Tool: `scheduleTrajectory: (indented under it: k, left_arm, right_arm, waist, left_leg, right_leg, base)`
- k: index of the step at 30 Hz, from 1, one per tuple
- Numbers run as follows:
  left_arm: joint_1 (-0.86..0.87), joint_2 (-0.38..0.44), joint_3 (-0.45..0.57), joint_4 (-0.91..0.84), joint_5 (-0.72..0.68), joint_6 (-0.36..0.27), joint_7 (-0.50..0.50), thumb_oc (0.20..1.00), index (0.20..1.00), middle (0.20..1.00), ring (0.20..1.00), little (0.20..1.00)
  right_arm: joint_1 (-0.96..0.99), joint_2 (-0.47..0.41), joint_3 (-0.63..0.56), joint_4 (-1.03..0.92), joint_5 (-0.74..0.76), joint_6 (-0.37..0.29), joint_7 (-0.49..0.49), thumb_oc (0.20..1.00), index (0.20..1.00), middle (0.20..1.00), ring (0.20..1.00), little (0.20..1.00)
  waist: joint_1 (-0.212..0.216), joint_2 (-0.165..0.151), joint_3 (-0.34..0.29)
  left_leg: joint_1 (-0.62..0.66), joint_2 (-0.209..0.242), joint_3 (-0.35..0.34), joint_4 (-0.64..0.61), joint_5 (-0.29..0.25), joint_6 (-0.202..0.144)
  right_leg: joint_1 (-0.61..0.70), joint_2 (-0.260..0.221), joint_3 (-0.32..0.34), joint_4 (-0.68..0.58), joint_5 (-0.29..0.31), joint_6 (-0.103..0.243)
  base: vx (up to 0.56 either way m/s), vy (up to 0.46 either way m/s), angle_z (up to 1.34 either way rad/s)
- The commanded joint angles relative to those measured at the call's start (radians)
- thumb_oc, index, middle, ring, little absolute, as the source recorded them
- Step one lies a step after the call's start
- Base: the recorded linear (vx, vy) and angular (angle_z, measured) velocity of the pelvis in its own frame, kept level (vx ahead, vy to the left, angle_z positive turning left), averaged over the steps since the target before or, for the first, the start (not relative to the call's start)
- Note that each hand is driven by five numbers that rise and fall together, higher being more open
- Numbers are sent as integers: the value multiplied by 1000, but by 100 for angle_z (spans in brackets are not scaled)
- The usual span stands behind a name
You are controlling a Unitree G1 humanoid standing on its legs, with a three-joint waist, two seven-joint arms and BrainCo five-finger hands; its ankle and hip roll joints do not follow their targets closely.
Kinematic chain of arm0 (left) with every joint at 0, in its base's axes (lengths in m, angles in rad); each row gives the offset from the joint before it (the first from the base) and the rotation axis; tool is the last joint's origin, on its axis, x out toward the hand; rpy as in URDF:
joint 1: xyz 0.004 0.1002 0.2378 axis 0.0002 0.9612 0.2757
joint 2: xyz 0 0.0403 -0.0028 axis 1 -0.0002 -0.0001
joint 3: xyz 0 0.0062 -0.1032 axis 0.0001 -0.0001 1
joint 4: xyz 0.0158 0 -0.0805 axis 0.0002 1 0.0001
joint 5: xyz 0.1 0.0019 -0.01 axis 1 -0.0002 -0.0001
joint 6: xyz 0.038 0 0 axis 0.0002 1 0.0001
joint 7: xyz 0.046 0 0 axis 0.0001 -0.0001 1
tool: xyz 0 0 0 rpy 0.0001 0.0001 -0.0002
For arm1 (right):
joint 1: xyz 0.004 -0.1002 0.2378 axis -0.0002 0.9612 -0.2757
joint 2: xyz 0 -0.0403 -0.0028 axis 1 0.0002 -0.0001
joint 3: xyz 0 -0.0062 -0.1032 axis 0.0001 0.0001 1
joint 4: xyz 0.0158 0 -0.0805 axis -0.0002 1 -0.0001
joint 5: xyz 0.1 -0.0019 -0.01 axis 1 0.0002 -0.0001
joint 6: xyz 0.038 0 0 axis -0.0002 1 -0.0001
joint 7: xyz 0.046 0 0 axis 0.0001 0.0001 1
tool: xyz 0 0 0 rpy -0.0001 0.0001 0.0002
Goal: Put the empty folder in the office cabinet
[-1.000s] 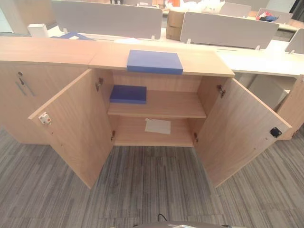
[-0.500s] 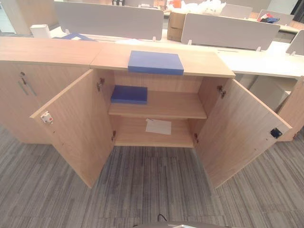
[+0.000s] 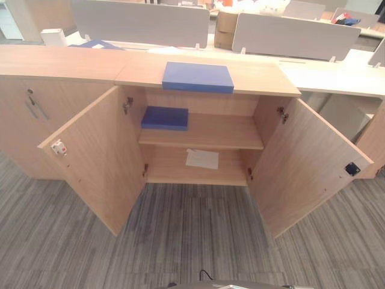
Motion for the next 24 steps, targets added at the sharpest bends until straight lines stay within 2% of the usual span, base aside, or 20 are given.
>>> scheduleTrajectory:
  k: [1,3,7,8,9,10,13,16,20,23,24]
  left_arm:
    - [-38,-25,1,-7,-10,2,32,1000,1000,1000,1000,1000]
    - [-31,-30,6,-5,-10,1,33,1000,1000,1000,1000,1000]
    - [-2,-40,11,0,-4,0,40,1000,1000,1000,1000,1000]
    - [-2,-40,11,0,-4,0,40,1000,1000,1000,1000,1000]
    - [14,-43,3,6,6,1,42,1000,1000,1000,1000,1000]
    - [14,-43,3,6,6,1,42,1000,1000,1000,1000,1000]
    - [16,-39,-18,8,13,14,39,1000,1000,1000,1000,1000]
    - [25,-34,-12,6,19,29,45,1000,1000,1000,1000,1000]
    - [33,0,4,18,54,41,33,1000,1000,1000,1000,1000]
    - [30,7,4,19,62,46,30,1000,1000,1000,1000,1000]
    - [17,32,-1,26,84,55,16,1000,1000,1000,1000,1000]
  right_arm:
    - [-53,-64,23,28,-33,15,-11,1000,1000,1000,1000,1000]
    - [-59,-69,24,32,-49,23,-11,1000,1000,1000,1000,1000]
    - [-64,-77,10,54,-69,14,7,1000,1000,1000,1000,1000]
    - [-64,-77,10,54,-69,14,7,1000,1000,1000,1000,1000]
    - [-59,-81,1,64,-69,10,16,1000,1000,1000,1000,1000]
    - [-59,-81,1,64,-69,10,16,1000,1000,1000,1000,1000]
    - [-42,-89,-10,89,-58,-1,29,1000,1000,1000,1000,1000]
    - [-43,-81,-14,105,-31,-4,23,1000,1000,1000,1000,1000]
    - [-36,-58,-44,124,-7,-9,31,1000,1000,1000,1000,1000]
    - [-34,-54,-49,128,2,-15,32,1000,1000,1000,1000,1000]
    - [-30,-46,-65,131,74,-36,18,1000,1000,1000,1000,1000]
  waist:
    - [-4,-13,100]
    - [2,-9,113]
    - [22,13,130]
    - [22,13,130]
    - [40,31,136]
    - [40,31,136]
    - [56,49,132]
    - [65,52,109]
    - [73,59,66]
    - [73,62,59]
    - [70,70,40]
  left_leg:
    - [-138,-18,63,295,-48,38]
    - [-186,-13,41,323,-1,27]
    - [-234,-14,18,196,99,-1]
    - [-234,-14,18,196,99,-1]
    - [-297,-4,21,79,185,-27]
    - [-297,-4,21,79,185,-27]
    - [-326,13,66,-54,194,-42]
    - [-282,-8,85,-95,147,-18]
    - [-201,-45,90,-111,109,37]
    - [-191,-52,86,-113,105,47]
    - [-155,-78,63,-124,91,80]
  right_leg:
    - [57,-21,-4,22,-78,-10]
    - [63,-11,23,26,-79,-12]
    - [100,19,75,19,-94,-7]
    - [100,19,75,19,-94,-7]
    - [133,38,83,13,-105,-13]
    - [133,38,83,13,-105,-13]
    - [183,33,62,24,-138,-7]
    - [210,13,64,22,-162,10]
    - [239,-23,42,44,-202,32]
    - [238,-31,36,57,-208,36]
    - [223,-69,-4,144,-209,48]
  base:
    - [58,-35,3]
    - [107,15,-17]
    - [166,56,-31]
    - [299,82,-7]
    - [244,65,1]
    - [329,91,8]
    - [306,121,6]
    - [288,166,-34]
    - [265,152,-58]
    - [157,119,-26]
    - [264,236,-15]
